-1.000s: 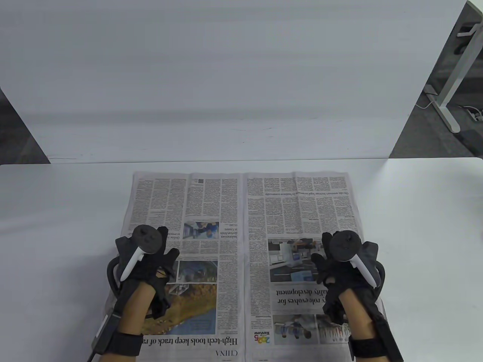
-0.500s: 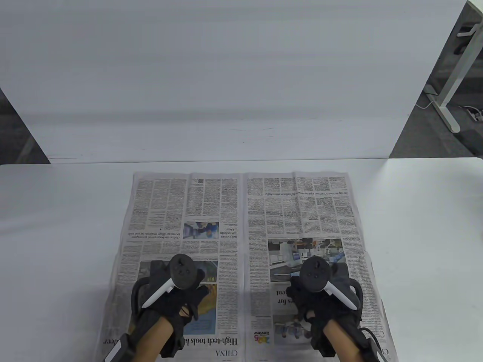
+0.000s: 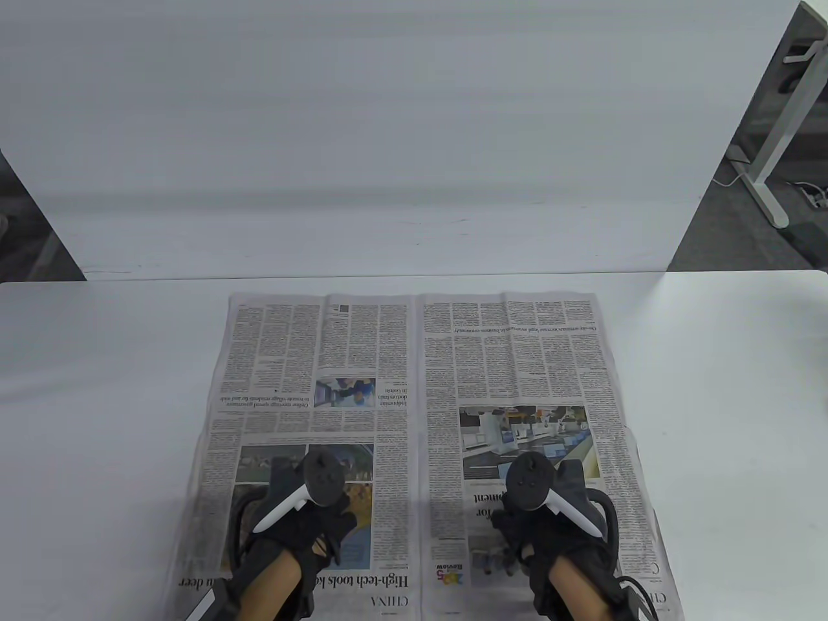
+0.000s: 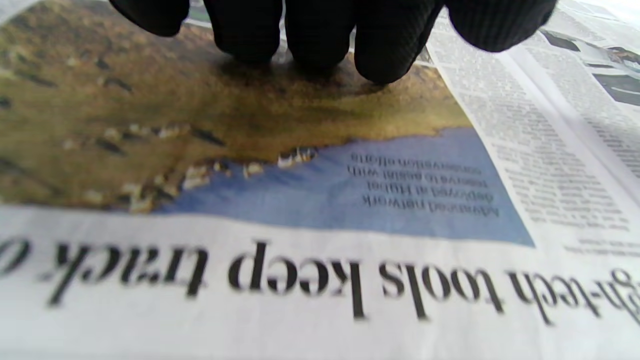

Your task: Unfold folded newspaper and lay flat

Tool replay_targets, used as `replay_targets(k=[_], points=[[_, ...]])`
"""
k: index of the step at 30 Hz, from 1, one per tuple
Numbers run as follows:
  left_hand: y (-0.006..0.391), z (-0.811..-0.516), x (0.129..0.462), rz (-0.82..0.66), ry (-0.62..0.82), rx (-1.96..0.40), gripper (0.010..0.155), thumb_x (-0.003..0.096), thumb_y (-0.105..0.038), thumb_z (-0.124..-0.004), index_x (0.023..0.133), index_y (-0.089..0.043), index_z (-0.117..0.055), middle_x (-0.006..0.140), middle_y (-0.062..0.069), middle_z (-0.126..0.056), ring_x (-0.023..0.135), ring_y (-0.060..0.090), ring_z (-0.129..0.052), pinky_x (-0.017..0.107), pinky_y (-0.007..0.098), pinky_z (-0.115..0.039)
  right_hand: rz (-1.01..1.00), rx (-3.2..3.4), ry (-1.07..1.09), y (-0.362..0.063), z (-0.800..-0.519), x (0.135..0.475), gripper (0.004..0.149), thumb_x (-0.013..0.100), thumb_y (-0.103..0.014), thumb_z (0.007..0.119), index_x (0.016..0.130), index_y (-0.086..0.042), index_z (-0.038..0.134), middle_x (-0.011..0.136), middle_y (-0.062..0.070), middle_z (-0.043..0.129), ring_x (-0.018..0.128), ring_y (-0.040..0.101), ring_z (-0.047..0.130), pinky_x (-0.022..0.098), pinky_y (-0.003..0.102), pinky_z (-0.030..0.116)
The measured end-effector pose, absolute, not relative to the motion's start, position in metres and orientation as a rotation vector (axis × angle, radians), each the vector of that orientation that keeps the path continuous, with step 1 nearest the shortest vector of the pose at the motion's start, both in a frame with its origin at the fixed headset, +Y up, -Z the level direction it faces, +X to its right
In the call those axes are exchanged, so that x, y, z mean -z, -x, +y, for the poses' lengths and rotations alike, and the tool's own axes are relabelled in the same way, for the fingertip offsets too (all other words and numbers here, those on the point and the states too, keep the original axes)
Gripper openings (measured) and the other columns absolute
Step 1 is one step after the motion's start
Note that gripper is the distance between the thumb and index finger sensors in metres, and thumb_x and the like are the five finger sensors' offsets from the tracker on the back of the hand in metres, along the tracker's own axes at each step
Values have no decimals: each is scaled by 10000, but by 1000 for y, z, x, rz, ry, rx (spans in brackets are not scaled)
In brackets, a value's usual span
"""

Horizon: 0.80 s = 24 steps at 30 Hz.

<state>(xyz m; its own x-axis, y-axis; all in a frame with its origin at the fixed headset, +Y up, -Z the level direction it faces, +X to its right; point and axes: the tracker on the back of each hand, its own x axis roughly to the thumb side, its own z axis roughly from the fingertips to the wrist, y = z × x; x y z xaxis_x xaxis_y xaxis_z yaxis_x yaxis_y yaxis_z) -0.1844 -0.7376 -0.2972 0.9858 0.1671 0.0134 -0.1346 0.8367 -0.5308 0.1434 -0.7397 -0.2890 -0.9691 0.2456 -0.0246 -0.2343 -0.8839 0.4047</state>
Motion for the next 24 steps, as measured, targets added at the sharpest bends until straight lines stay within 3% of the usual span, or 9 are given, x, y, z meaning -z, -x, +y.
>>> replay_targets(k=[17,24], points=[[184,-739,320,-7,525,-212,606,490,-495,-681,1051,-267,-657,1145,96,-531,1066,430,-488,732,667,-494,504,-2820,20,-149,-744,310,613,477,-474,752,957,-95,778,1025,258,745,937,551,650,613,707,603],[185,-739,311,-18,471,-218,652,489,-516,-674,1087,-298,-533,1178,105,-450,1080,485,-427,733,699,-455,496,-2777,-4,-148,-738,309,631,480,-484,743,994,-120,735,1068,265,706,965,569,631,621,741,540]])
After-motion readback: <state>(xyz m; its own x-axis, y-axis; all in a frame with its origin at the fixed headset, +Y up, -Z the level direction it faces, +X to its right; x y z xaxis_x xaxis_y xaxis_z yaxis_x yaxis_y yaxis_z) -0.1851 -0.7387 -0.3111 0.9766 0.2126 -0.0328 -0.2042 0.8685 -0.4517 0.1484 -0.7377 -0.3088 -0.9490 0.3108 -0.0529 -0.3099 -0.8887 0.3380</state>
